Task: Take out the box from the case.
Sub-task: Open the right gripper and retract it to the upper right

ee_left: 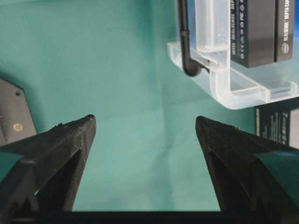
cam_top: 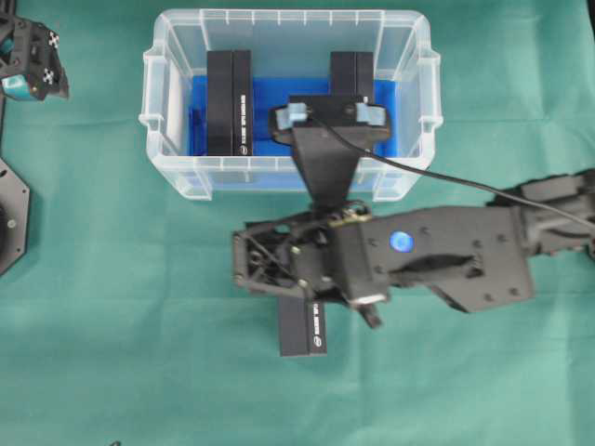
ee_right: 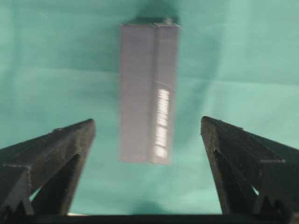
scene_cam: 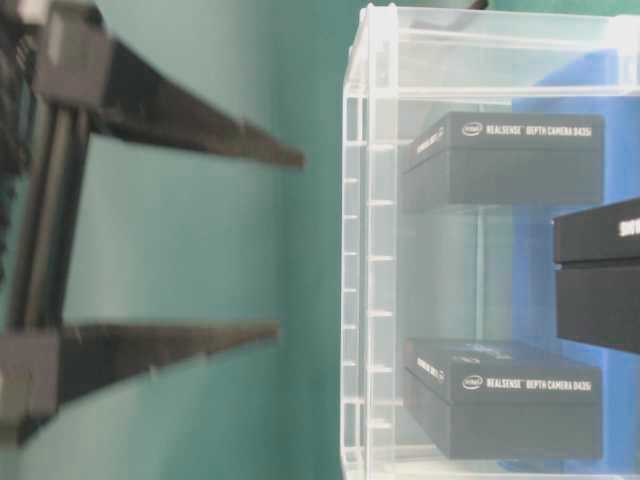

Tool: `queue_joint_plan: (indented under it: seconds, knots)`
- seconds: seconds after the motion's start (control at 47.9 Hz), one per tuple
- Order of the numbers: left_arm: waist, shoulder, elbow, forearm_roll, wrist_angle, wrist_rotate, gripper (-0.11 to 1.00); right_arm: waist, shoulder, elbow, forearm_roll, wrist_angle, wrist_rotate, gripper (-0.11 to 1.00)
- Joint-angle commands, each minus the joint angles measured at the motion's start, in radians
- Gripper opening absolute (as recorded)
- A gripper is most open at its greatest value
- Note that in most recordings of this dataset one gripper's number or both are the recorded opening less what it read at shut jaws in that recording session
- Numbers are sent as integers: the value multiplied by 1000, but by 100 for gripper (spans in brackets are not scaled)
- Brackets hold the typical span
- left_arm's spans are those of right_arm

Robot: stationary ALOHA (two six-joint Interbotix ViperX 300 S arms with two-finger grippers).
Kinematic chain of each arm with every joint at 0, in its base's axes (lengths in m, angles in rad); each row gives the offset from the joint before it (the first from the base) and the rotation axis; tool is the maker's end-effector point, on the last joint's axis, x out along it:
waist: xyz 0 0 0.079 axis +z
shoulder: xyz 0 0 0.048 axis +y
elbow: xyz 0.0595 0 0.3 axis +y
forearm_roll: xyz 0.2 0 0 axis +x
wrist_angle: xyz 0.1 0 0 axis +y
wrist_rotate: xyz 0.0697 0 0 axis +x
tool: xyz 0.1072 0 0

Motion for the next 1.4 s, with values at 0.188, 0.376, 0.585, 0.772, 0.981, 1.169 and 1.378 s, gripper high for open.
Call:
queue_joint_plan:
  seconds: [0.188, 0.376, 0.585, 0.772, 0.981, 1.169, 1.378]
  knots:
    - [-8, -6, -12, -3, -3, -6, 89, 44, -210, 178, 6, 17, 37, 91]
    - [-14, -6, -11, -3, -2, -21, 89, 74, -353, 365, 9, -40, 51, 91]
    - [-17, -11, -11, -3, -3, -51, 88, 110, -508, 548, 23, -97, 67, 91]
    - [-17, -14, -8, -2, -3, -43, 89, 124, -604, 649, 23, -104, 94, 91]
    - [-17, -15, -6, -2, -3, -41, 89, 115, -640, 698, 9, -106, 83, 91]
    - [-17, -14, -8, -2, -8, -44, 89, 32, -663, 735, -14, -135, 20, 91]
    - [-17, -12, -8, 0, -6, -48, 88, -112, -693, 773, -14, -173, -121, 91]
